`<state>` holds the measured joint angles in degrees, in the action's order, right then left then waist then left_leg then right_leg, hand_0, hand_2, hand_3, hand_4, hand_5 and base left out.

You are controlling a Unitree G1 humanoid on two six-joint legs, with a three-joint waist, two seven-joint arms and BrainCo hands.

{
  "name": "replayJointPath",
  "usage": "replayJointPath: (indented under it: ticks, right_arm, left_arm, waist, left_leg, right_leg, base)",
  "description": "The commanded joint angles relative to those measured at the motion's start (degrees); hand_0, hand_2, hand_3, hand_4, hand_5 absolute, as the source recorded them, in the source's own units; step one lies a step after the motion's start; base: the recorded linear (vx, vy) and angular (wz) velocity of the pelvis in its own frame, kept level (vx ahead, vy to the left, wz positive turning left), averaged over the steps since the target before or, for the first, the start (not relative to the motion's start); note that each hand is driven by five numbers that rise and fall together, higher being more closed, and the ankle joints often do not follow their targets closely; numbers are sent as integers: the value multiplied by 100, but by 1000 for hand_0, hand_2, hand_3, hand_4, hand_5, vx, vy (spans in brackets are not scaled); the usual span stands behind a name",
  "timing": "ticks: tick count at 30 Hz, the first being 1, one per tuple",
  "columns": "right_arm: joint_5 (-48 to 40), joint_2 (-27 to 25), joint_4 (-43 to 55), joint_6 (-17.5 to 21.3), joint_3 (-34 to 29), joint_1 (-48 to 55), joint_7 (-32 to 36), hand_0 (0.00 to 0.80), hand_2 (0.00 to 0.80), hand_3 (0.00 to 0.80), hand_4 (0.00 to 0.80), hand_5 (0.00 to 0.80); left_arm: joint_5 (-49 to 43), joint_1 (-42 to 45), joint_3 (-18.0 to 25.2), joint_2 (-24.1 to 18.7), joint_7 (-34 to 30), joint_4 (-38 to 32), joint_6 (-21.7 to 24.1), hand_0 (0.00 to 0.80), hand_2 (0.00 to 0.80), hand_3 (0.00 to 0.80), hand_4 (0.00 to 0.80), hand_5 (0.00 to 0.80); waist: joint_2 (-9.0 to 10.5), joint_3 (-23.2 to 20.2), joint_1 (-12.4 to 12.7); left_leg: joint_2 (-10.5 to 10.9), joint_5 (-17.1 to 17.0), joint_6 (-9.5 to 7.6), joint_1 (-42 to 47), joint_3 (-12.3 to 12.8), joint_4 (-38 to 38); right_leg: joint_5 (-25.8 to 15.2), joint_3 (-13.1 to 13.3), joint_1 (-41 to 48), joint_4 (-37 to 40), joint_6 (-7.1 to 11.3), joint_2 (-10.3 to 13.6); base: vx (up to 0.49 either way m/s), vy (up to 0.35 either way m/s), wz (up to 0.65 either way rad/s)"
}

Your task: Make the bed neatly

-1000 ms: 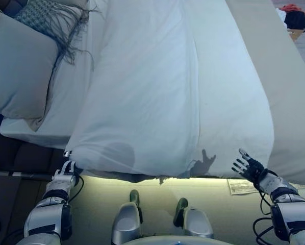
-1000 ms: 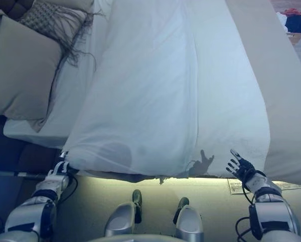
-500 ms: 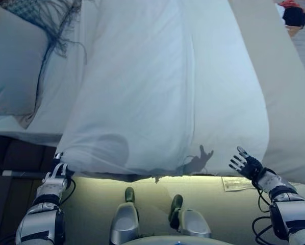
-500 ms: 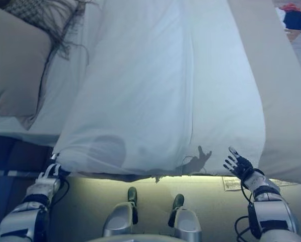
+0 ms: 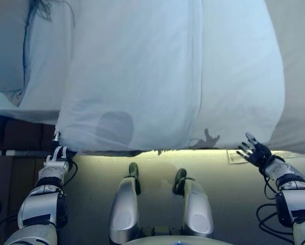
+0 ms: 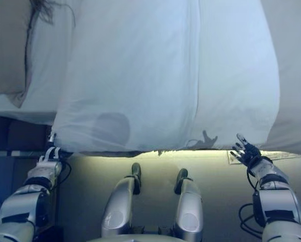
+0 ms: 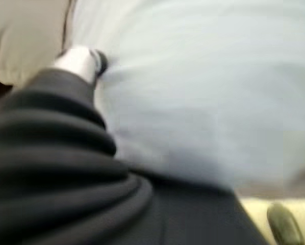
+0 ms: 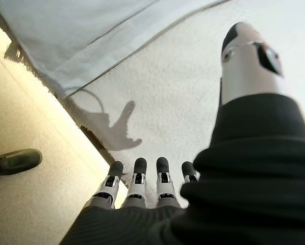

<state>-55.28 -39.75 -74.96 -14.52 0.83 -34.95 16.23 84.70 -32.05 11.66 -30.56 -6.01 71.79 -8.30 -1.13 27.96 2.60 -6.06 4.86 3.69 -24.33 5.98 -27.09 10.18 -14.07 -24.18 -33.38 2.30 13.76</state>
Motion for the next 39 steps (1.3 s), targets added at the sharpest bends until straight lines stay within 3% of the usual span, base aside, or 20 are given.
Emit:
replayJointPath:
  ticks: [1,4,15,22,28,32,36,39]
  right_arm:
    - [77,-378,102,38,206,-196,79,0,0,0,0,0]
    - [145,-547,133,33,332,-399,136,0,0,0,0,0]
    - [197,-959,231,35,841,-1054,375,0,0,0,0,0]
    - [148,-921,329,57,957,-1197,331,0,0,0,0,0]
    - [103,-736,484,133,829,-986,341,0,0,0,0,0]
    - [49,-550,838,157,716,-732,183,0,0,0,0,0]
    - [-99,-374,1299,296,502,-186,-80,0,0,0,0,0]
    - [-219,-298,1349,404,450,28,-200,0,0,0,0,0]
  left_arm:
    - [327,279,-10,-655,-220,142,0,0,0,0,0,0]
    - [437,177,-113,-714,-143,85,-39,0,0,0,0,0]
    - [680,-231,-391,-876,-316,275,-161,0,0,0,0,0]
    - [825,-293,-516,-671,-210,270,-175,0,0,0,0,0]
    - [1051,192,-442,-245,-525,139,-193,0,0,0,0,0]
    - [1617,715,-485,287,-1886,-783,-53,0,0,0,0,0]
    - [1301,1537,-1171,838,-4575,-2252,6,0,0,0,0,0]
    - [461,1979,-1669,923,-6070,-2629,73,0,0,0,0,0]
  waist:
    - [143,9,119]
    - [124,113,125]
    - [107,181,122]
    - [187,171,171]
    - [243,114,258]
    - [279,136,330]
    - [264,180,454]
    - [212,181,546]
  left_leg:
    - [-48,421,-62,-185,17,-646]
    - [-87,676,-55,-571,-45,-1008]
    - [-205,934,-92,-2245,-181,-2088]
    - [-170,1047,-98,-3083,-411,-2705]
    - [-161,1016,-89,-3085,-437,-2686]
    - [-156,980,-65,-2850,-421,-2524]
    - [-89,959,-67,-2482,-407,-2236]
    - [-52,927,-74,-2292,-393,-2023]
  right_leg:
    - [-245,190,-176,-170,240,257]
    - [-53,313,-618,-626,287,281]
    - [129,573,-2344,-1785,237,325]
    - [196,672,-3094,-2313,190,298]
    - [139,564,-3015,-2250,234,272]
    - [79,445,-2748,-2078,284,254]
    - [-40,237,-2360,-1749,326,296]
    - [-132,122,-2142,-1540,343,320]
  base:
    - [-30,168,0]
    - [-60,157,-2]
    - [-96,108,1]
    - [-69,9,-1]
    - [-8,-66,1]
    - [24,-92,1]
    - [31,-109,7]
    - [23,-88,16]
